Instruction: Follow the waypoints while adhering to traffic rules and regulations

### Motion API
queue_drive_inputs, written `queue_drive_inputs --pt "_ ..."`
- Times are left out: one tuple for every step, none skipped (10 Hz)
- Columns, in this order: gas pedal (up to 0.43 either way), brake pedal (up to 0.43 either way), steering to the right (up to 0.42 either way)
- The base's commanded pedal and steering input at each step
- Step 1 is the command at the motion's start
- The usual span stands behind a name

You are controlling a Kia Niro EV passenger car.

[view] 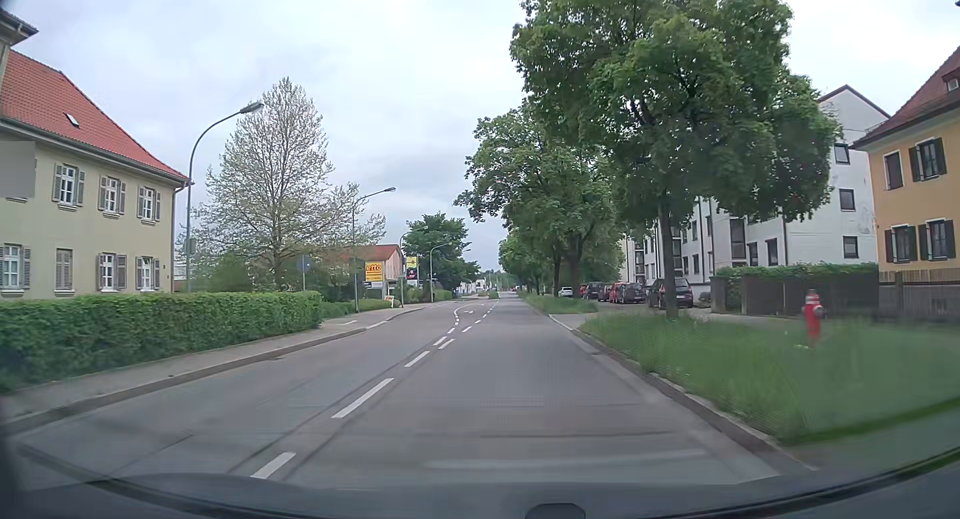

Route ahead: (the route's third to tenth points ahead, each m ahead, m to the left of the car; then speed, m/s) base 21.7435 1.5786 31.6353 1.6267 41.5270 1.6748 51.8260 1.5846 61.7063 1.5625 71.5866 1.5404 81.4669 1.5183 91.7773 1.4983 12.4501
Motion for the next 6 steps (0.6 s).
queue_drive_inputs --pt "0.13 0.0 -0.002" --pt "0.13 0.0 -0.002" --pt "0.13 0.0 -0.002" --pt "0.13 0.0 -0.002" --pt "0.118 0.0 -0.002" --pt "0.118 0.0 -0.002"
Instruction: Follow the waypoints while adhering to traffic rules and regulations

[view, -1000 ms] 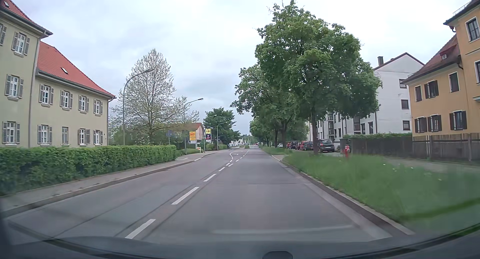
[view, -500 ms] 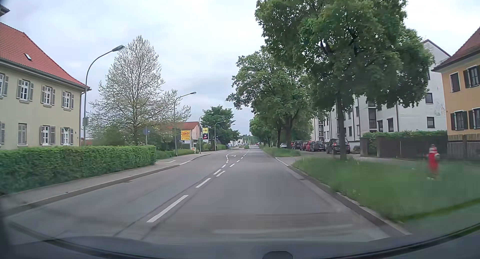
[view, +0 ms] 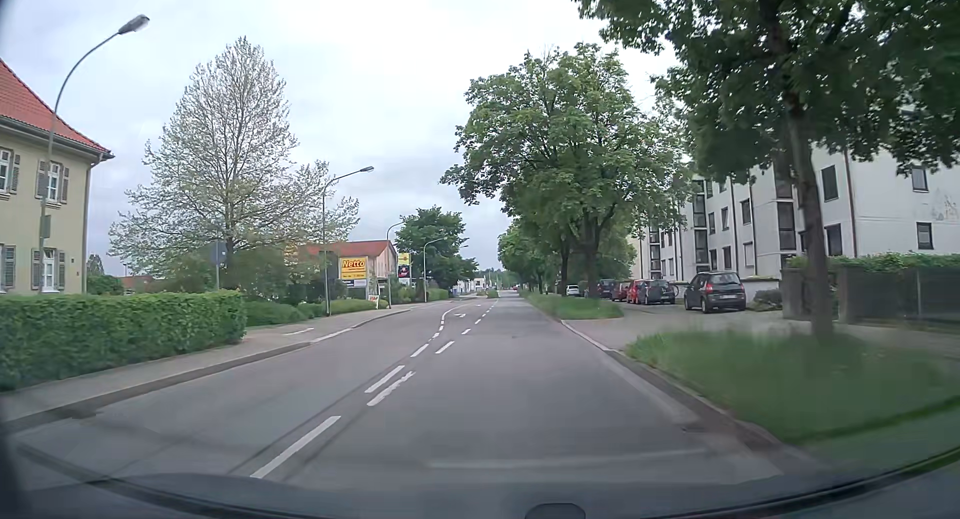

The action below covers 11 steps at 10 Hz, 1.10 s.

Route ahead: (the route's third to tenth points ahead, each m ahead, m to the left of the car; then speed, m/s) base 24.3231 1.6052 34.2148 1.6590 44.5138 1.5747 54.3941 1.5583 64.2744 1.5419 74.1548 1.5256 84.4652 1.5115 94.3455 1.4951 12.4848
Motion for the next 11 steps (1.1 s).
queue_drive_inputs --pt "0.098 0.0 -0.002" --pt "0.087 0.0 -0.002" --pt "0.087 0.0 -0.002" --pt "0.087 0.0 -0.002" --pt "0.087 0.0 -0.003" --pt "0.087 0.0 -0.003" --pt "0.087 0.0 -0.003" --pt "0.087 0.0 -0.003" --pt "0.087 0.0 -0.003" --pt "0.098 0.0 -0.003" --pt "0.098 0.0 -0.003"
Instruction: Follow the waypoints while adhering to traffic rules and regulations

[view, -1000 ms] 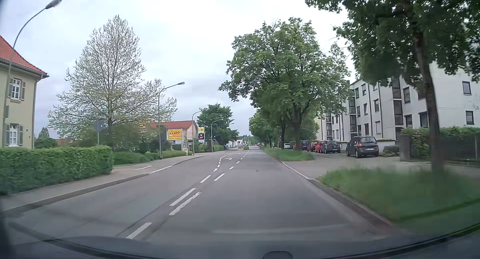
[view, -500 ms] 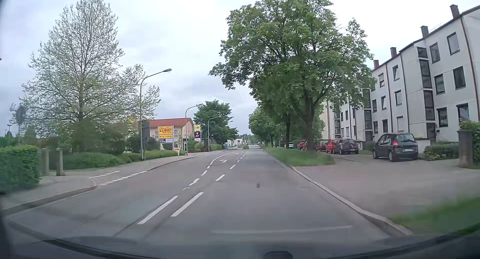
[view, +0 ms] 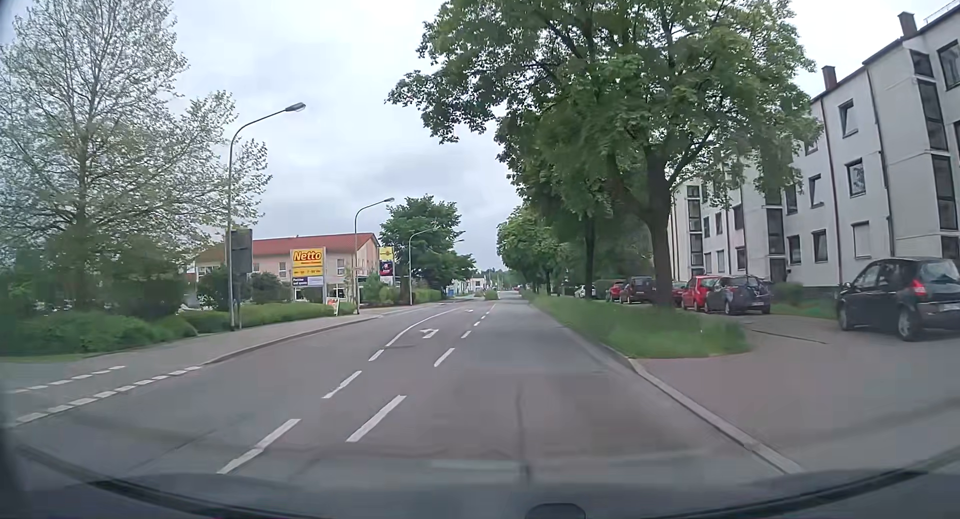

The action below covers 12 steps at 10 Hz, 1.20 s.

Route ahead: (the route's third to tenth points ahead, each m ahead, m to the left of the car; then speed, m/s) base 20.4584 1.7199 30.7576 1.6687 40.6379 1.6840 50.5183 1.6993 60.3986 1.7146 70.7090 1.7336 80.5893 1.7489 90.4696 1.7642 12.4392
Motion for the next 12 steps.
queue_drive_inputs --pt "0.098 0.0 -0.003" --pt "0.098 0.0 -0.003" --pt "0.098 0.0 -0.003" --pt "0.098 0.0 -0.003" --pt "0.098 0.0 -0.004" --pt "0.098 0.0 -0.004" --pt "0.098 0.0 -0.003" --pt "0.098 0.0 -0.004" --pt "0.098 0.0 -0.004" --pt "0.098 0.0 -0.004" --pt "0.098 0.0 -0.004" --pt "0.098 0.0 -0.004"
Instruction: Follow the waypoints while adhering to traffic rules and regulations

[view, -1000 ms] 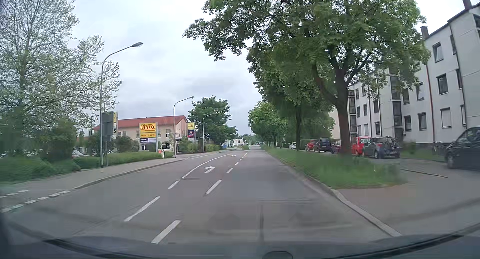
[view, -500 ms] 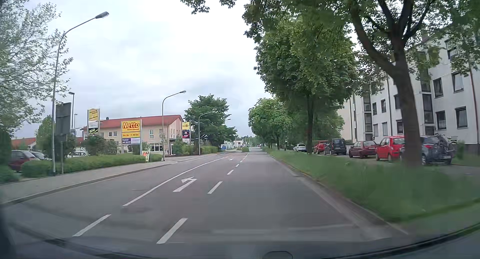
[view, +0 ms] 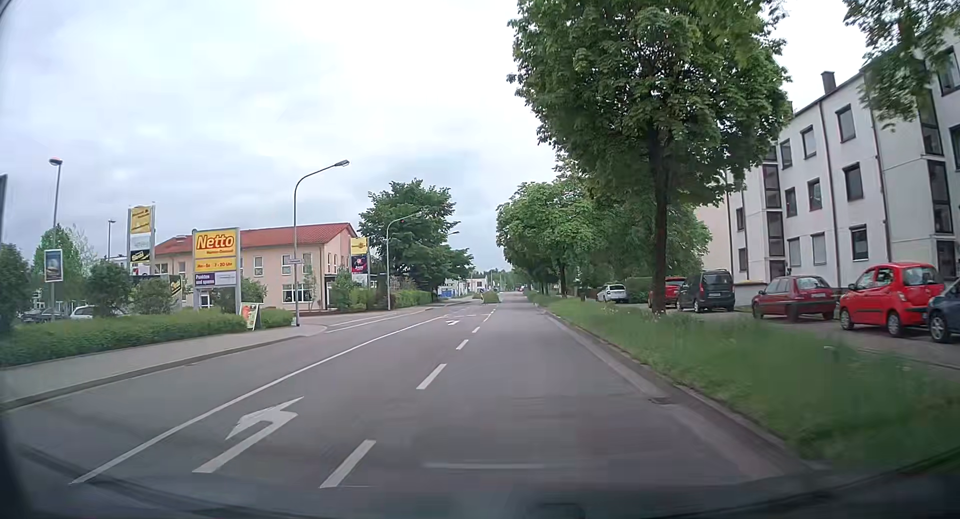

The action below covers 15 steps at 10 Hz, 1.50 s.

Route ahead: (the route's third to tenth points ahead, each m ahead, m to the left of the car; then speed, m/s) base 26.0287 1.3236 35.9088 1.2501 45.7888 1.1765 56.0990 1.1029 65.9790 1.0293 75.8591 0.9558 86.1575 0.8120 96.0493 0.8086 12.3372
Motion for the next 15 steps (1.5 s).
queue_drive_inputs --pt "0.098 0.0 -0.004" --pt "0.098 0.0 -0.004" --pt "0.098 0.0 -0.004" --pt "0.098 0.0 -0.004" --pt "0.098 0.0 -0.004" --pt "0.098 0.0 -0.003" --pt "0.098 0.0 0.0" --pt "0.098 0.0 0.003" --pt "0.098 0.0 0.003" --pt "0.098 0.0 0.003" --pt "0.098 0.0 0.003" --pt "0.098 0.0 0.002" --pt "0.098 0.0 0.002" --pt "0.098 0.0 0.002" --pt "0.098 0.0 0.002"
